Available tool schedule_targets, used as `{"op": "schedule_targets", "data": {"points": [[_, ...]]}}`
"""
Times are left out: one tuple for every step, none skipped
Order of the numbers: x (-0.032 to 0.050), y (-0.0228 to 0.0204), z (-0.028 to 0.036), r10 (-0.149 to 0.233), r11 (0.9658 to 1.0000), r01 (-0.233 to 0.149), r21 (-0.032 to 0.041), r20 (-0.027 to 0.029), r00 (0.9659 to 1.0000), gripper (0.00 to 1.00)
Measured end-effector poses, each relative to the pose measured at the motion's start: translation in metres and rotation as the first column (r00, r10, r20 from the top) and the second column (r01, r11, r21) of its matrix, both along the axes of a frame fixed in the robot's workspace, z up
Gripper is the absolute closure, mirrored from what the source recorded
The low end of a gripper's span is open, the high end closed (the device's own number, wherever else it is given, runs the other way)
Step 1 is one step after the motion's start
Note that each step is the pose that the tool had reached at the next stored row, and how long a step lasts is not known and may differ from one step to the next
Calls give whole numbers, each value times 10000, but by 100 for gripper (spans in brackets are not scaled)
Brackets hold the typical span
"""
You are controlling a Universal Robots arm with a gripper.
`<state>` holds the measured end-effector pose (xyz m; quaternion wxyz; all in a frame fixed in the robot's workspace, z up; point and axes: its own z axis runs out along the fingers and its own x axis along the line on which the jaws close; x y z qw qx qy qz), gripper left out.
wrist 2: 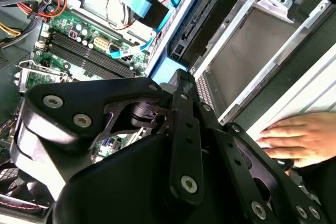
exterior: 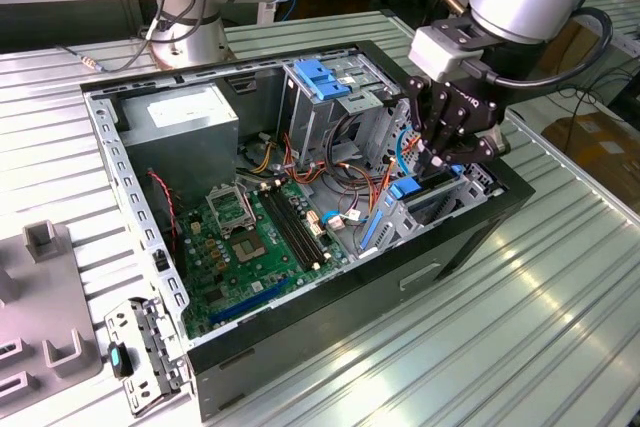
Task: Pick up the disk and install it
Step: 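Insert the first disk wire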
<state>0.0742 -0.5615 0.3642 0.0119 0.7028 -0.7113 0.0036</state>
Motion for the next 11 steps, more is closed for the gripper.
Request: {"op": "schedule_targets", "data": {"points": [[21,0,0,2,10000,-2,0,0,10000,89],[43,0,0,3,10000,-3,1,-2,10000,89],[71,0,0,4,10000,-4,-1,-5,10000,89],[105,0,-1,5,10000,-5,0,-11,10000,89],[145,0,-1,9,10000,-9,-1,-17,10000,89],[174,0,-1,12,10000,-12,-1,-22,10000,89],[229,2,-2,18,10000,-18,0,-28,10000,89],[261,3,-2,24,10000,-24,0,-30,10000,89],[288,5,-2,36,10000,-36,-1,-31,10000,89],[323,6,-2,117,9999,-117,1,-33,9999,89],[330,7,-2,246,9997,-246,4,-36,9997,89]]}}
